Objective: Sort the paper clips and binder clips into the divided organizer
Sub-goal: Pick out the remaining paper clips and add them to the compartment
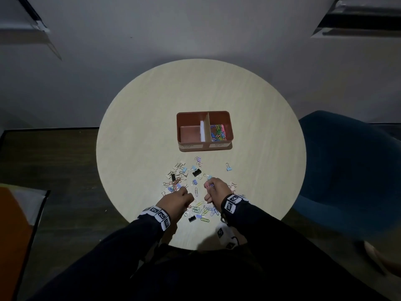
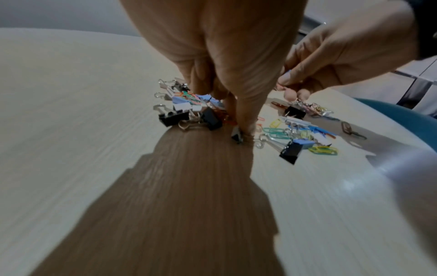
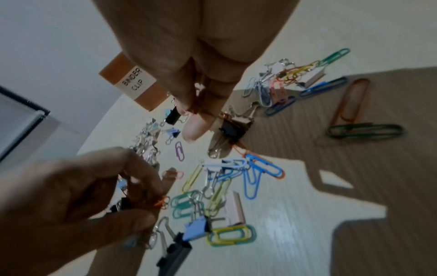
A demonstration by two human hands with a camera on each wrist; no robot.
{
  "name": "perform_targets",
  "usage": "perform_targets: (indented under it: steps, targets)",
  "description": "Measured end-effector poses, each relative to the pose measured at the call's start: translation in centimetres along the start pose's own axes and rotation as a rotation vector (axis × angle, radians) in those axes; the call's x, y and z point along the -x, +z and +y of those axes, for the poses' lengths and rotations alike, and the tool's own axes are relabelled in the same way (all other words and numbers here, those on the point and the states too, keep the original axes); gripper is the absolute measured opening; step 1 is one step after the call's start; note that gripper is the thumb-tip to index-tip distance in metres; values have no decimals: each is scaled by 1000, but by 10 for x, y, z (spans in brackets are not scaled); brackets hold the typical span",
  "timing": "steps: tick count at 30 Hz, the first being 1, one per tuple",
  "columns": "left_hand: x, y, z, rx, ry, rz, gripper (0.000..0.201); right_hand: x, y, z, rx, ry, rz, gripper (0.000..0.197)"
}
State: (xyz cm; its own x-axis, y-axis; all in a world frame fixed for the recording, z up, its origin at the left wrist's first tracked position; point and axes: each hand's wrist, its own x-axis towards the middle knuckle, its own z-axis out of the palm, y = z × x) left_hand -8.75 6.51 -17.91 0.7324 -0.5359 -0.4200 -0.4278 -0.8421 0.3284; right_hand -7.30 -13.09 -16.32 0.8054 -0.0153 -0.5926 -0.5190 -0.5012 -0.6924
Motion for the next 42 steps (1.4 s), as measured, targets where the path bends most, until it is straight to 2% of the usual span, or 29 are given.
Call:
perform_targets:
  steps: [4, 7, 9, 12, 15, 20, 24, 26, 29, 32, 36, 42]
  targets:
    - [0, 3, 4, -40, -8, -19, 16, -1, -2, 2, -141, 81, -26, 27]
    - [1, 0, 3, 24, -21, -19, 15, 7, -3, -3, -316, 171, -77, 31]
    - [3, -7, 7, 102, -34, 8, 17, 8, -3, -5, -415, 201, -97, 32]
    - [8, -22, 11, 218, -113, 93, 9, 11, -3, -2, -449, 215, -123, 24]
    - [10, -28, 11, 240, -129, 117, 7, 16, -1, 2, -244, 98, -105, 12]
    - [5, -16, 7, 235, -162, 62, 5, 19, 1, 3, 529, -194, -138, 27]
    - [-1, -10, 4, 361, -212, -20, 11, 16, 13, 6, 828, -274, -212, 44]
    - [-4, -9, 6, 419, -228, -9, 13, 17, 18, 5, 884, -291, -209, 44]
    - [-12, -11, 11, 319, -200, 45, 15, 16, 23, 2, 895, -298, -220, 35]
    - [-21, -13, 14, 219, -175, 68, 5, 14, 27, -1, 905, -280, -231, 24]
    - [-31, -11, 14, -4, -109, 42, 20, 12, 30, -1, 935, -264, -229, 18]
    - [-37, -18, 21, -56, -92, -13, 30, 7, 12, 6, 824, -232, -234, 22]
